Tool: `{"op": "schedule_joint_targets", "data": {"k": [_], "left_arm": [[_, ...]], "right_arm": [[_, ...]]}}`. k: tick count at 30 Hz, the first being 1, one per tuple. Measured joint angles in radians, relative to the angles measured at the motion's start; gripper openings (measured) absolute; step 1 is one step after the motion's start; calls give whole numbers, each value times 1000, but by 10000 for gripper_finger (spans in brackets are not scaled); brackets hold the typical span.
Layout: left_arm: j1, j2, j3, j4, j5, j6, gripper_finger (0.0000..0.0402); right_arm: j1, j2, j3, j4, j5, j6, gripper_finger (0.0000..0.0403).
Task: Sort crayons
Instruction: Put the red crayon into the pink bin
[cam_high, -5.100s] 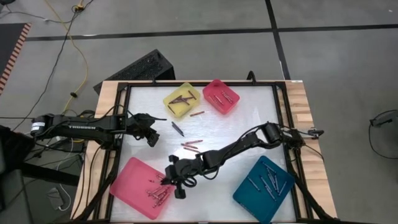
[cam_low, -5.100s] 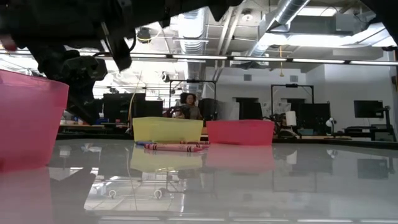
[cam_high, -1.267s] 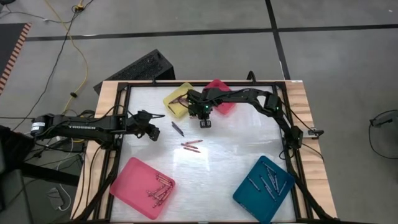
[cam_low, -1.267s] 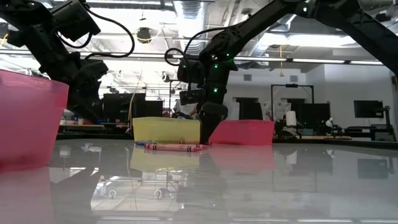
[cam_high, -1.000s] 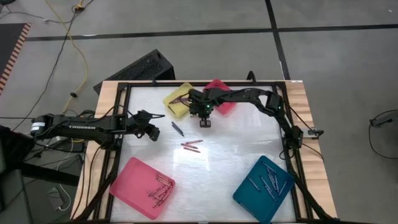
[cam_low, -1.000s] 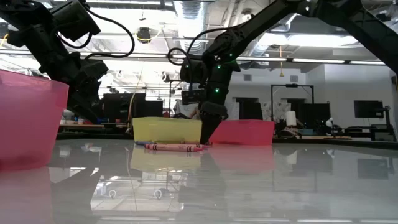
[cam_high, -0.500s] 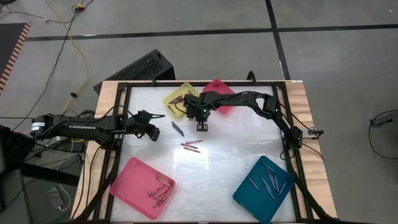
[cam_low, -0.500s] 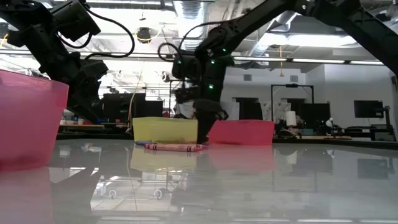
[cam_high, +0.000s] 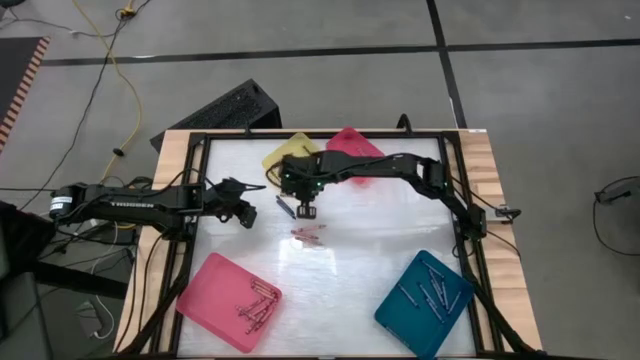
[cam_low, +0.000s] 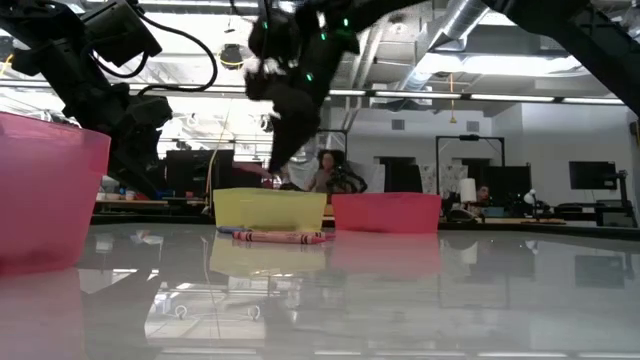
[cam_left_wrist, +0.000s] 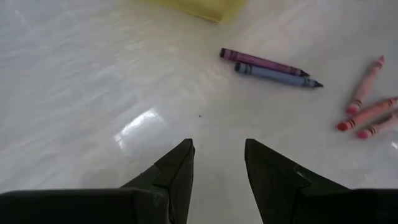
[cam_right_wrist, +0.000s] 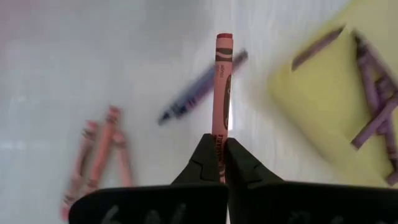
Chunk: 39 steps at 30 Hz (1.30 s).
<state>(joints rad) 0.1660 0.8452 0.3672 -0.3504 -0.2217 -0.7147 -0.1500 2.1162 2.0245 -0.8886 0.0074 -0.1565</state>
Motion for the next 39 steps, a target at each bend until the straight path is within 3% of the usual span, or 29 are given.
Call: {"op": "schedule_joint_targets", "data": {"k": [8, 17, 30, 39], "left_arm": [[0, 0, 0, 0, 33, 71, 133], [0, 0, 0, 0, 44, 102, 133], [0, 0, 0, 0, 87, 132, 133], [0, 0, 0, 0, 86, 126, 133]], "right_arm": [[102, 0, 89, 5, 125, 120, 3], [240, -1, 100, 149, 134, 237, 2], [399, -1, 100, 460, 92, 196, 2], [483, -1, 8, 675, 94, 314, 2]]}}
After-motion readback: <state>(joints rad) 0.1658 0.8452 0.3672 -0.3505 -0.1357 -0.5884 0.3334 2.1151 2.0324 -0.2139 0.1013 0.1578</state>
